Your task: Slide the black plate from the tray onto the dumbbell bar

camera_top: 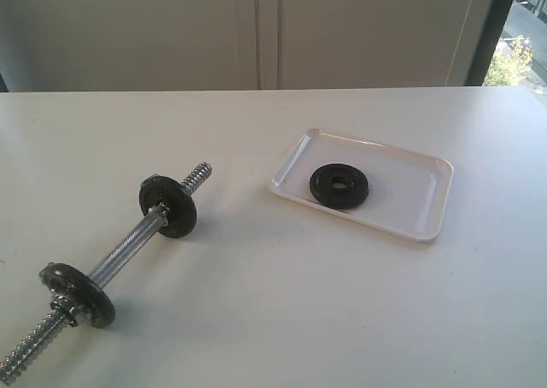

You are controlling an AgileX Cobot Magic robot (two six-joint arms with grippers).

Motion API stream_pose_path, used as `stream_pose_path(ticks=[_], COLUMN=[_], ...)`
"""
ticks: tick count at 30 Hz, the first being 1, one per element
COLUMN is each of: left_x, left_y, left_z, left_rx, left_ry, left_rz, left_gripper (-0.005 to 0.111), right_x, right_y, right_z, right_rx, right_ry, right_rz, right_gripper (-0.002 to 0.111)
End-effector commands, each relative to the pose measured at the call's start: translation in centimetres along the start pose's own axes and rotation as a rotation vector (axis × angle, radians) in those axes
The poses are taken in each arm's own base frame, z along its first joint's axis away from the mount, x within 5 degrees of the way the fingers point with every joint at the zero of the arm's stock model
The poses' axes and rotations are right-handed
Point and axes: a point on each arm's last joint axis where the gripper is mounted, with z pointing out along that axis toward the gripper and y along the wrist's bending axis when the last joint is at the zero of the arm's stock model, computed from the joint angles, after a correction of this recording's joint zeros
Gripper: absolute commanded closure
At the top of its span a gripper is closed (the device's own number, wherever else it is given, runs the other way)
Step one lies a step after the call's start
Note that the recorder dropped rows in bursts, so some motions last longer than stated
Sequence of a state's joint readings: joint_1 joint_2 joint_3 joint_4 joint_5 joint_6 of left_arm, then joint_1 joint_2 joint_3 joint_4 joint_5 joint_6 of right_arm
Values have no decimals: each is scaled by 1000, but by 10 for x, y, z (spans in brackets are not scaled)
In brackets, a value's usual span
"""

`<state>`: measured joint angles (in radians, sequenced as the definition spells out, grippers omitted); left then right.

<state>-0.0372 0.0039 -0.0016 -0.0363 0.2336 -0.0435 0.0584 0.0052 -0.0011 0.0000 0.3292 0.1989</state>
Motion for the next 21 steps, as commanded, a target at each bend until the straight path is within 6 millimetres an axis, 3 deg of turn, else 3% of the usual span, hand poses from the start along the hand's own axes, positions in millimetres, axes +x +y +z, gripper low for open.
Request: stream_pose_path(ticks=[1,21], left_x=[0,0], left_y=[-1,0], left_z=[0,0], left_rx=[10,8], left_ry=[-3,-3], left_rz=[-4,1], left_gripper=[107,107], right_x=[-1,2], right_y=[0,-1], right_z=[0,0], right_rx=[4,11], right_ry=[-18,16], right_rz=[3,-22], right_gripper=[108,108])
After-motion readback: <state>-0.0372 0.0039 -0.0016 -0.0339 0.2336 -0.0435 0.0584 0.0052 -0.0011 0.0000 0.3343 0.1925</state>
